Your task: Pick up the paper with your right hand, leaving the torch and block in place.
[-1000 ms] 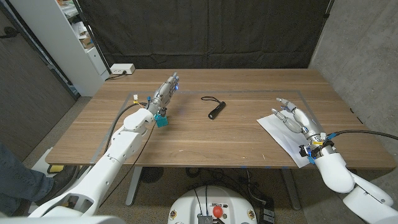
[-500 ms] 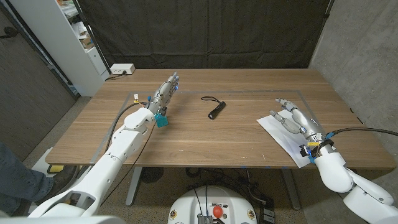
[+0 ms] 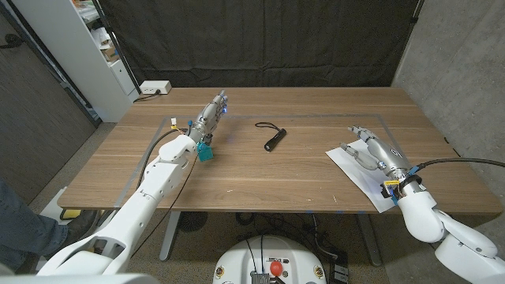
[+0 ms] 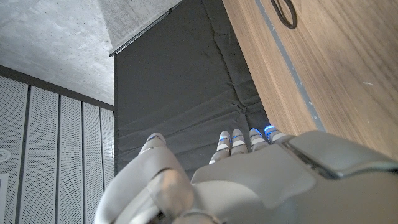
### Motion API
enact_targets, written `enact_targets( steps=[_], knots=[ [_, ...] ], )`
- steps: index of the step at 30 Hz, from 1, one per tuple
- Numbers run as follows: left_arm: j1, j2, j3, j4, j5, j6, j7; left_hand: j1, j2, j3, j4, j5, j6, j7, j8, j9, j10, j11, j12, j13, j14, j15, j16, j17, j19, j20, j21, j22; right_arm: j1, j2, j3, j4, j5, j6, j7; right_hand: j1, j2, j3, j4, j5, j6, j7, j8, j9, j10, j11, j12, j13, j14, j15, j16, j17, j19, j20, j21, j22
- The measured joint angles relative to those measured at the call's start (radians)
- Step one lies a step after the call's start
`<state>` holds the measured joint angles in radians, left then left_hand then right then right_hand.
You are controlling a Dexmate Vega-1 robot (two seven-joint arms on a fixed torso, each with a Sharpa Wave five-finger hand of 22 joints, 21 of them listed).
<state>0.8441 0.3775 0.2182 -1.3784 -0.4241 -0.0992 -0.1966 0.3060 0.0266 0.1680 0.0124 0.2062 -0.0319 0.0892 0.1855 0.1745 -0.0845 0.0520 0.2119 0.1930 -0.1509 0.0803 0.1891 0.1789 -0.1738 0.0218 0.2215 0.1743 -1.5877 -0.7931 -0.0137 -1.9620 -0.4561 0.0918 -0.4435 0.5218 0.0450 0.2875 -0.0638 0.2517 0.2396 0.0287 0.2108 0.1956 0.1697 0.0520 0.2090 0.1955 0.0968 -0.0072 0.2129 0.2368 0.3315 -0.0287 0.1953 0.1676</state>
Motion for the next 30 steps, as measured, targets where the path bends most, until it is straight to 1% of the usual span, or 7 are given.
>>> enact_targets(
  steps=[11, 15, 21, 24, 27, 29, 30],
  knots=[
    [-0.015, -0.009, 0.001, 0.026, 0.000, -0.009, -0.010, 0.004, 0.004, -0.003, -0.003, 0.000, 0.000, 0.000, 0.000, 0.000, 0.000, 0.000, 0.000, 0.000, 0.000, 0.000, 0.000, 0.000, 0.000, 0.000, -0.004, 0.000, -0.013, -0.025, -0.007, -0.032, -0.042, -0.078, 0.003, 0.007, 0.007, 0.004, -0.004, 0.000, 0.005, -0.005, 0.000, 0.000, 0.007, -0.004, 0.000, 0.000, 0.000, 0.000, 0.000, 0.000, 0.000, 0.000, 0.000, 0.000],
    [-0.016, -0.011, 0.000, 0.031, 0.000, -0.012, -0.013, 0.004, 0.004, -0.003, -0.003, 0.000, 0.005, 0.005, 0.000, 0.000, 0.004, 0.004, 0.000, 0.000, 0.000, 0.000, 0.000, 0.000, 0.000, 0.000, -0.004, 0.000, -0.026, -0.033, -0.007, -0.048, -0.048, -0.104, 0.010, 0.007, 0.007, 0.001, -0.007, 0.000, 0.005, -0.005, 0.000, 0.000, 0.007, -0.004, 0.000, 0.000, 0.005, -0.006, 0.000, 0.000, 0.003, 0.011, 0.000, 0.000],
    [-0.016, -0.011, -0.006, 0.031, -0.003, -0.015, -0.013, 0.004, 0.004, -0.003, -0.003, 0.000, 0.005, 0.005, 0.000, 0.000, 0.004, 0.003, 0.000, 0.000, 0.000, 0.000, 0.000, 0.000, 0.000, 0.000, -0.004, 0.000, -0.038, -0.042, -0.007, -0.064, -0.053, -0.132, 0.019, 0.013, 0.000, 0.005, -0.011, 0.000, 0.005, -0.005, 0.000, 0.000, 0.007, -0.004, 0.000, 0.000, 0.009, -0.002, 0.000, 0.000, 0.009, 0.017, 0.000, 0.000],
    [-0.014, -0.010, -0.008, 0.031, -0.004, -0.015, -0.013, 0.004, 0.004, -0.003, -0.003, 0.000, 0.005, 0.005, 0.000, 0.000, 0.003, 0.004, 0.000, 0.000, 0.000, 0.000, 0.000, 0.000, 0.000, 0.000, -0.004, 0.000, -0.042, -0.047, -0.008, -0.071, -0.055, -0.146, 0.025, 0.013, 0.000, 0.005, -0.011, 0.000, 0.005, -0.005, 0.000, 0.000, 0.012, 0.000, 0.000, 0.000, 0.009, -0.002, 0.000, 0.000, 0.012, 0.035, 0.000, 0.000],
    [-0.012, -0.010, -0.010, 0.031, -0.004, -0.015, -0.013, 0.004, 0.004, 0.000, -0.006, 0.000, 0.007, 0.003, 0.000, 0.000, 0.003, 0.004, 0.000, 0.000, 0.000, 0.000, 0.000, 0.000, 0.000, 0.000, -0.004, 0.000, -0.045, -0.050, -0.011, -0.076, -0.060, -0.160, 0.028, 0.013, 0.000, 0.006, -0.019, 0.000, 0.005, -0.005, 0.000, 0.000, 0.020, -0.006, 0.000, 0.001, 0.016, -0.002, 0.000, -0.002, 0.025, 0.055, 0.000, 0.000],
    [-0.010, -0.010, -0.011, 0.031, -0.004, -0.015, -0.013, 0.004, 0.004, 0.000, -0.006, 0.000, 0.007, 0.003, 0.000, 0.000, 0.003, 0.003, 0.000, 0.000, 0.000, 0.000, 0.000, 0.000, 0.000, 0.000, -0.004, 0.000, -0.047, -0.051, -0.013, -0.079, -0.062, -0.167, 0.028, 0.017, -0.004, 0.008, -0.021, 0.000, 0.005, -0.005, 0.000, 0.000, 0.020, -0.006, 0.000, 0.003, 0.020, -0.005, 0.000, -0.005, 0.033, 0.077, 0.000, 0.000],
    [-0.010, -0.010, -0.011, 0.031, -0.004, -0.015, -0.014, 0.004, 0.004, 0.000, -0.006, 0.000, 0.007, 0.003, 0.000, 0.000, 0.003, 0.003, 0.000, 0.000, 0.000, 0.000, 0.000, 0.000, 0.000, 0.000, -0.004, 0.000, -0.048, -0.052, -0.015, -0.080, -0.062, -0.167, 0.028, 0.017, -0.004, 0.009, -0.023, 0.000, 0.005, -0.005, 0.000, 0.000, 0.022, -0.008, 0.000, 0.003, 0.022, -0.003, 0.000, -0.005, 0.039, 0.083, 0.000, 0.000]
  ],
)
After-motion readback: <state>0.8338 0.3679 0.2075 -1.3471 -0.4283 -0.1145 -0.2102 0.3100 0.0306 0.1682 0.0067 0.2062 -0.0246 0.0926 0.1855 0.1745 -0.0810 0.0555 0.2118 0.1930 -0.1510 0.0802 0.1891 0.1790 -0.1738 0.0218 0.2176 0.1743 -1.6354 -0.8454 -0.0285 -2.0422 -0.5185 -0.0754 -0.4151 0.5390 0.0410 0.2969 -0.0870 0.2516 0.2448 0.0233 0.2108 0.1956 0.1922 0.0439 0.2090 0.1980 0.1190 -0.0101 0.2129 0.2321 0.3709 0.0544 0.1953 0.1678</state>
